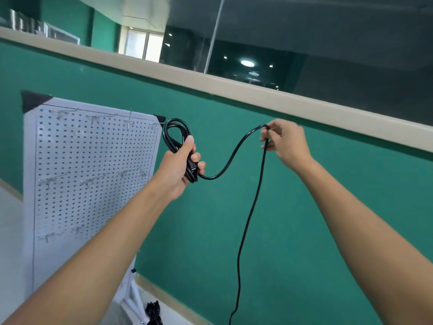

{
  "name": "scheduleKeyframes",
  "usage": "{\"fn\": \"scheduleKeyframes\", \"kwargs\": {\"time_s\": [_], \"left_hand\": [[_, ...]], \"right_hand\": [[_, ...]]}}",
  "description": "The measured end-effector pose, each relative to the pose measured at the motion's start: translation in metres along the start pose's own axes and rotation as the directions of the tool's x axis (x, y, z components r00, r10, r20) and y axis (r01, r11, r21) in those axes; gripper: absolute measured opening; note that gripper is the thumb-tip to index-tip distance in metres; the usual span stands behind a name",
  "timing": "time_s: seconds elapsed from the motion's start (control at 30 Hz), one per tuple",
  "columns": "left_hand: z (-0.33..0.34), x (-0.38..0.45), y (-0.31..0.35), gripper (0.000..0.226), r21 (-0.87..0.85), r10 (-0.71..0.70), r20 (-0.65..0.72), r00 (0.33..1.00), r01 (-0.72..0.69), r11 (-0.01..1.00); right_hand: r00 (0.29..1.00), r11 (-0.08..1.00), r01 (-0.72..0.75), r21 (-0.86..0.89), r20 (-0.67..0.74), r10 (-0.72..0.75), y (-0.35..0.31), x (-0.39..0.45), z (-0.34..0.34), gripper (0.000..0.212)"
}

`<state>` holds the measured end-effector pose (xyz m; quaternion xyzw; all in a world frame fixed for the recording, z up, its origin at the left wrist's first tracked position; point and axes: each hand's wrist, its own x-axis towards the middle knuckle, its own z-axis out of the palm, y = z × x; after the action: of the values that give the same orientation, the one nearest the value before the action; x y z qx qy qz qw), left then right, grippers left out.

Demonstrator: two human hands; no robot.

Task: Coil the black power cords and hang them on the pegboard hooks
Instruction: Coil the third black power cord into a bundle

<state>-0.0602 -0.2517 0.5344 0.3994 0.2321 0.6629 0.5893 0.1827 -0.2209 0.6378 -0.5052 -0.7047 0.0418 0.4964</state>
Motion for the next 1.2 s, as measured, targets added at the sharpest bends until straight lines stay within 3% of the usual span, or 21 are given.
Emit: {"fn": "scheduleKeyframes", "kwargs": {"time_s": [0.3, 0.43, 0.6, 0.77, 0.97, 1.2], "left_hand": [[-0.072, -0.014, -0.058, 0.032, -0.063, -0.131, -0.130, 0.983, 0.124, 0.990], [-0.094, -0.024, -0.079, 0.032, -0.127, -0.181, -0.176, 0.968, 0.160, 0.979], [-0.118, -0.035, -0.098, 0.034, -0.166, -0.213, -0.233, 0.949, 0.176, 0.970], [-0.142, -0.042, -0.109, 0.035, -0.140, -0.201, -0.324, 0.925, 0.163, 0.977], [-0.163, -0.049, -0.123, 0.037, -0.091, -0.188, -0.372, 0.909, 0.165, 0.982], [-0.176, -0.067, -0.154, 0.037, 0.164, -0.150, -0.386, 0.910, 0.228, 0.960]], "right_hand": [[0.945, 0.967, -0.073, -0.245, 0.292, 0.145, 0.086, -0.064, 0.069, 0.021], [0.834, 0.972, -0.146, -0.186, 0.504, 0.222, 0.121, -0.109, 0.108, 0.016], [0.673, 0.979, -0.191, -0.070, 0.717, 0.182, 0.140, -0.176, 0.157, 0.014], [0.676, 0.945, -0.302, 0.129, 0.727, 0.117, 0.131, -0.218, 0.184, 0.012], [0.717, 0.941, -0.295, 0.164, 0.689, 0.105, 0.107, -0.237, 0.186, 0.012], [0.702, 0.955, -0.215, 0.203, 0.713, 0.006, 0.066, -0.250, 0.166, 0.029]]}}
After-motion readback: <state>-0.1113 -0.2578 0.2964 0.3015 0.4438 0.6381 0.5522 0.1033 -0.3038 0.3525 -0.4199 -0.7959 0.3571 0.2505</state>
